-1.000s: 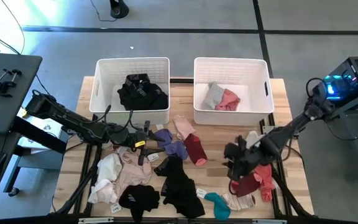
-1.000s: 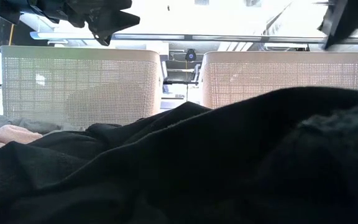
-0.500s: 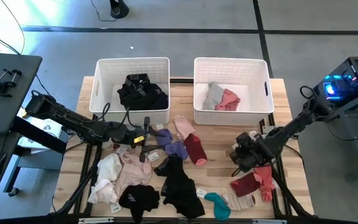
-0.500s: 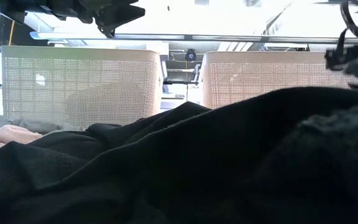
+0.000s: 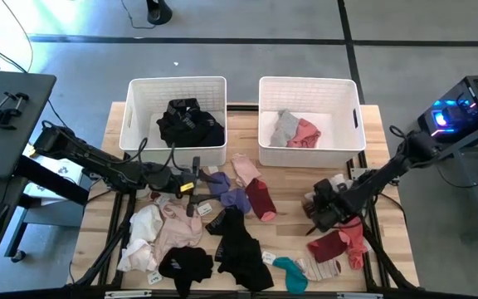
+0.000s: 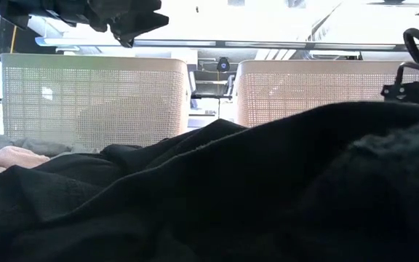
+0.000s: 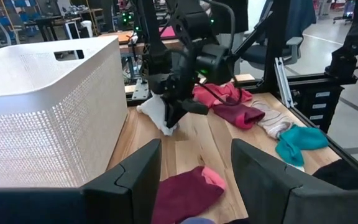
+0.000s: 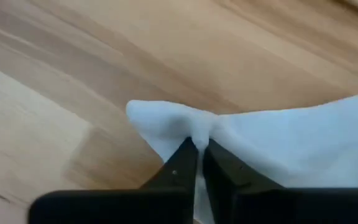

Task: Sort clothes
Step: Put the white sock into the right white laundry bin

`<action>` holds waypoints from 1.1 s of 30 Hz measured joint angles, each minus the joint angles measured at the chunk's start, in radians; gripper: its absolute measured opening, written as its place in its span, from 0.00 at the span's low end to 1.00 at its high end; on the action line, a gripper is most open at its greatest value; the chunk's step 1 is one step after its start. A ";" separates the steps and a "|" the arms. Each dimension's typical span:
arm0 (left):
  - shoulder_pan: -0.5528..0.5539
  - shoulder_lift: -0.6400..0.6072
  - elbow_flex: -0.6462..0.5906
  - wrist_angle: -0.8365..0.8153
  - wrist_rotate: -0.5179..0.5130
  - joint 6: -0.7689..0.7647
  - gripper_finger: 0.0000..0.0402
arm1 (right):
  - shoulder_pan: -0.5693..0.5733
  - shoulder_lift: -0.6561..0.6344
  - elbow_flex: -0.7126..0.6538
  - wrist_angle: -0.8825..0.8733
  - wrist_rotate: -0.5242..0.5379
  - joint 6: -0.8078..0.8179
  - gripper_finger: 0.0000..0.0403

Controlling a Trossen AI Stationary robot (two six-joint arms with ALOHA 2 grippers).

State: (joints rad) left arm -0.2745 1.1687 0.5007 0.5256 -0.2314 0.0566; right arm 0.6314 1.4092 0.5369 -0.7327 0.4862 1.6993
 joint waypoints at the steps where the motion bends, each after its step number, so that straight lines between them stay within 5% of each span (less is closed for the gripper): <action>1: 0.000 0.000 0.000 -0.004 0.000 0.000 0.46 | 0.003 0.002 0.010 0.001 0.042 -0.003 0.02; 8: -0.001 0.000 0.000 -0.043 0.000 -0.023 0.46 | 0.006 -0.002 0.168 -0.124 0.502 -0.061 0.02; 14: -0.001 0.000 0.000 -0.043 0.000 -0.053 0.46 | 0.006 -0.003 0.406 -0.204 0.767 -0.376 0.02; 25: -0.001 0.000 0.000 -0.037 0.000 -0.071 0.46 | -0.027 -0.003 0.924 -0.205 1.023 -1.319 0.01; 33: -0.001 0.000 0.000 -0.030 0.000 -0.049 0.46 | -0.232 -0.004 1.211 -0.228 1.072 -1.750 0.01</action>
State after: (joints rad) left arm -0.2752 1.1690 0.5007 0.4957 -0.2310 0.0075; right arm 0.3997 1.4048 1.7477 -0.9605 1.5587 -0.0510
